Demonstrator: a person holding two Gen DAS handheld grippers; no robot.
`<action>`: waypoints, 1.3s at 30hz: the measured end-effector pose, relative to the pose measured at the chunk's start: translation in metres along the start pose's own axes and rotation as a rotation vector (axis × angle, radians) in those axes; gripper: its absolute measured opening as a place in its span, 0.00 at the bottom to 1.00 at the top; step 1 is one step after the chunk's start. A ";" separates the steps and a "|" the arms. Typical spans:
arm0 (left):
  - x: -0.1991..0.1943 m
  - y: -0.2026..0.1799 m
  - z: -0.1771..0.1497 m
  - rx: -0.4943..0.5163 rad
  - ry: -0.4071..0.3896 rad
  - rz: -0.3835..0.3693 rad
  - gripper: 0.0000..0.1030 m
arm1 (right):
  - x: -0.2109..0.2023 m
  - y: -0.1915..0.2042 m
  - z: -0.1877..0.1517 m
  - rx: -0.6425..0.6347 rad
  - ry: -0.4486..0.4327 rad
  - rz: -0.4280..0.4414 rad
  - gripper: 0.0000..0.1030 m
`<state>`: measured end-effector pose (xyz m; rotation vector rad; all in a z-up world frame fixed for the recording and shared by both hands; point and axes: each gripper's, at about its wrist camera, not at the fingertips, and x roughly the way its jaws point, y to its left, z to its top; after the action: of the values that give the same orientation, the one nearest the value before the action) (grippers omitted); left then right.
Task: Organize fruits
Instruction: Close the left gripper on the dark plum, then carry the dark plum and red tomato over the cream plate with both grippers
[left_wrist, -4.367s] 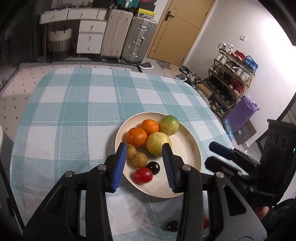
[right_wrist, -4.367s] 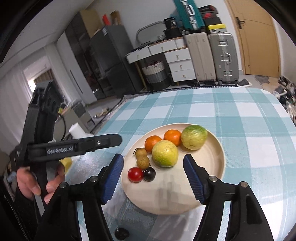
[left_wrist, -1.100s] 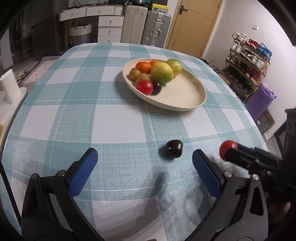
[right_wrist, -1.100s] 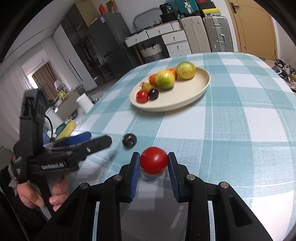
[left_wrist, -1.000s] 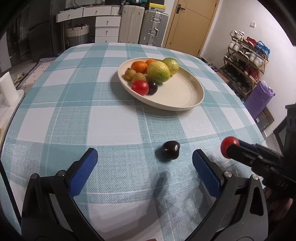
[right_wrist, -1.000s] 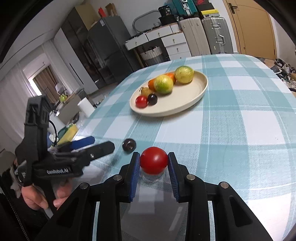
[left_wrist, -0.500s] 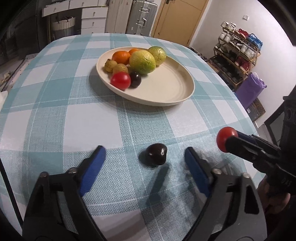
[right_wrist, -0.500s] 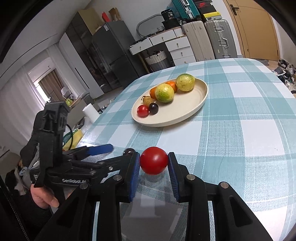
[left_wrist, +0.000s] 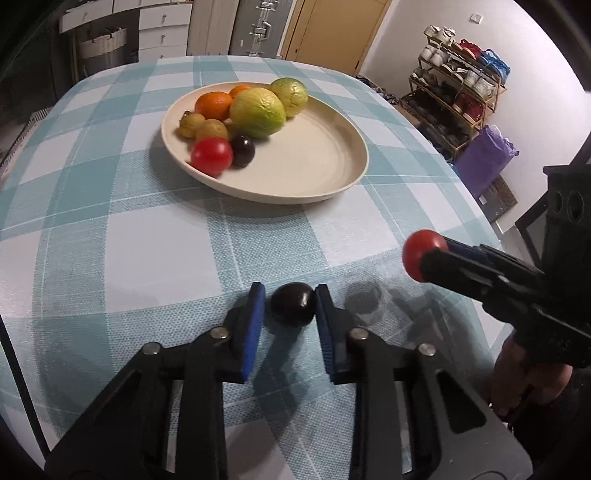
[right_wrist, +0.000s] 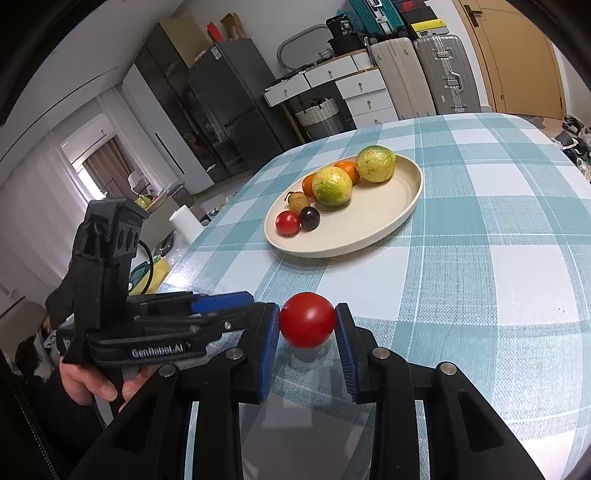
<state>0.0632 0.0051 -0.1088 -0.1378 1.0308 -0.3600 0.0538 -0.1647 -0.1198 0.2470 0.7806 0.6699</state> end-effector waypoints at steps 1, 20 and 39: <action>0.000 0.000 0.001 -0.002 0.002 -0.002 0.20 | 0.001 -0.001 0.001 0.001 -0.001 0.001 0.30; -0.020 0.005 0.063 -0.009 -0.088 -0.017 0.20 | 0.013 -0.017 0.044 0.017 -0.023 0.014 0.30; 0.031 -0.013 0.135 -0.008 -0.115 -0.051 0.20 | 0.044 -0.062 0.118 0.085 -0.029 -0.015 0.30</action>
<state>0.1906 -0.0253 -0.0610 -0.1899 0.9159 -0.3900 0.1899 -0.1803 -0.0904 0.3273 0.7832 0.6189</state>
